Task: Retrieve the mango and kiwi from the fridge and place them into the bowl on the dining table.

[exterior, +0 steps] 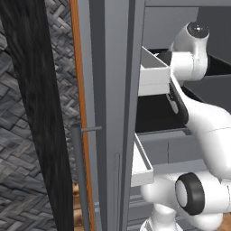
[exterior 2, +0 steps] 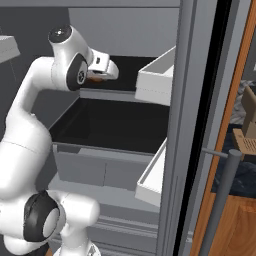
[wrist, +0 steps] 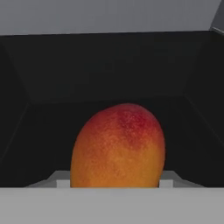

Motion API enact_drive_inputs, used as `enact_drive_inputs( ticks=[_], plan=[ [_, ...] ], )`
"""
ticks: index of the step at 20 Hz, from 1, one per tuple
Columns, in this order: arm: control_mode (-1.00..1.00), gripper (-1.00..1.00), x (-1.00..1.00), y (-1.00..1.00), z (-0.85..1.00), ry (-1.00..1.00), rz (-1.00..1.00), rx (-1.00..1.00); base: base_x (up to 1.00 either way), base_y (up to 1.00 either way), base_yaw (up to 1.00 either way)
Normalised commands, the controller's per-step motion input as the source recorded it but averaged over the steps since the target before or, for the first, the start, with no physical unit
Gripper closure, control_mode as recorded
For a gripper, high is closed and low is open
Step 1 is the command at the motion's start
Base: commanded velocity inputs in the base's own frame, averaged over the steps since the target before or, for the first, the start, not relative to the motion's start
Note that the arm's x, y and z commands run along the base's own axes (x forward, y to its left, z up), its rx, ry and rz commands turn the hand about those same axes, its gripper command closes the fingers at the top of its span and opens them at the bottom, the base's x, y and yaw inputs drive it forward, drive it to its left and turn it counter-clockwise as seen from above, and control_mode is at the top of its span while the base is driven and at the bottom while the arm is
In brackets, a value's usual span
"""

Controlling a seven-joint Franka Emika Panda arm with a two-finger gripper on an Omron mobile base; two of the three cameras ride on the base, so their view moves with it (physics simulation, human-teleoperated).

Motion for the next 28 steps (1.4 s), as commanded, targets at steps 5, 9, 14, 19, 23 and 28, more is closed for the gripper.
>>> enact_drive_inputs(
  ticks=[5, 9, 14, 19, 23, 28],
  plan=[
    [-1.00, 1.00, -1.00, -0.44, 0.39, -0.20, 0.00, 0.00, 0.00, 0.00, 0.00],
    [-1.00, 1.00, -1.00, -0.15, 0.01, -0.07, 0.03, 0.00, 0.00, 0.00, 0.00],
    [-1.00, 1.00, -0.95, 0.02, -0.11, 0.02, 0.08, 0.00, 0.00, 0.00, 0.00],
    [-1.00, 1.00, -0.78, 0.04, -0.22, 0.05, 0.13, 0.00, 0.00, 0.00, 0.00],
    [-1.00, 1.00, -0.65, 0.12, -0.33, 0.04, 0.14, 0.00, 0.00, 0.00, 0.00],
    [-1.00, 1.00, -0.40, 0.45, -0.36, 0.09, 0.09, -0.02, 0.00, 0.00, 0.00]
  ],
)
